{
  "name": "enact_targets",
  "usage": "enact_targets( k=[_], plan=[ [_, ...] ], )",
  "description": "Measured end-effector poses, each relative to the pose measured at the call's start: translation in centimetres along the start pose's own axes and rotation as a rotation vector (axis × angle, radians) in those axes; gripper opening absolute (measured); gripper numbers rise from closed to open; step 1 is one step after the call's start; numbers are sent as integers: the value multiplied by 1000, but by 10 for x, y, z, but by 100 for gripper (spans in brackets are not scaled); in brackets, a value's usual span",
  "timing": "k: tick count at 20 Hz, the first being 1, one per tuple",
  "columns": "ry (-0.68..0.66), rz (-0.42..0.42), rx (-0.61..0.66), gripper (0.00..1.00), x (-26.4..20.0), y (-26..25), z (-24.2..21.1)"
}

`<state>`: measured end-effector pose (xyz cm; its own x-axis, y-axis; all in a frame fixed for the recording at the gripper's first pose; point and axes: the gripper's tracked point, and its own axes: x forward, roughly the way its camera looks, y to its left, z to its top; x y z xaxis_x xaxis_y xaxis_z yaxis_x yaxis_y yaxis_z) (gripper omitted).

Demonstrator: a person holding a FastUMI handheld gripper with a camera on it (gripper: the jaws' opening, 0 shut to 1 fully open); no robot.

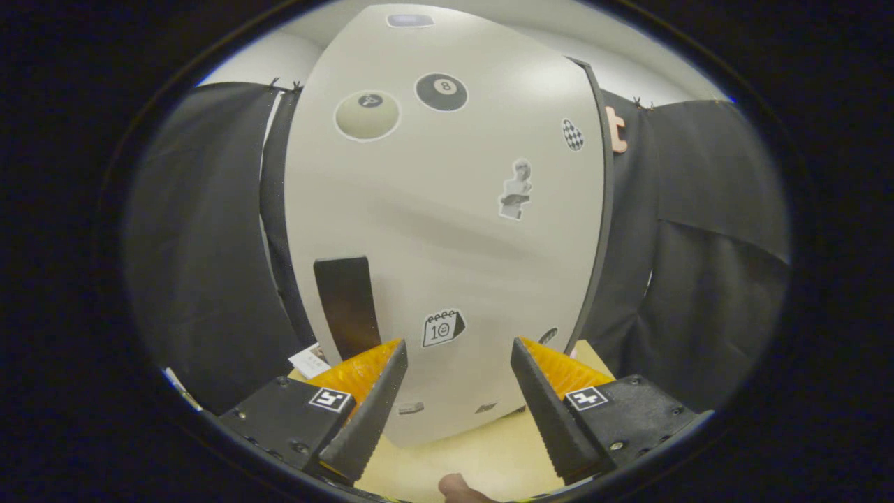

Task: Open the shoe cabinet door, grab the shoes and put them into the shoe cabinet, then close the shoe cabinet door.

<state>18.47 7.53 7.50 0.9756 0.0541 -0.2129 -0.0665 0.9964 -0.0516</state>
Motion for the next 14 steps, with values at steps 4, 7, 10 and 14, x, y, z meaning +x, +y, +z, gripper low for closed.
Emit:
enact_targets(
  k=[4, 7, 10, 14],
  plan=[
    [7, 29, 22, 97, -16, -2, -3],
    [0, 41, 28, 97, -48, -12, -4],
    [-10, 45, 31, 97, -85, -24, -6],
    [-34, 69, 80, 97, -134, -29, -4]
  ],
)
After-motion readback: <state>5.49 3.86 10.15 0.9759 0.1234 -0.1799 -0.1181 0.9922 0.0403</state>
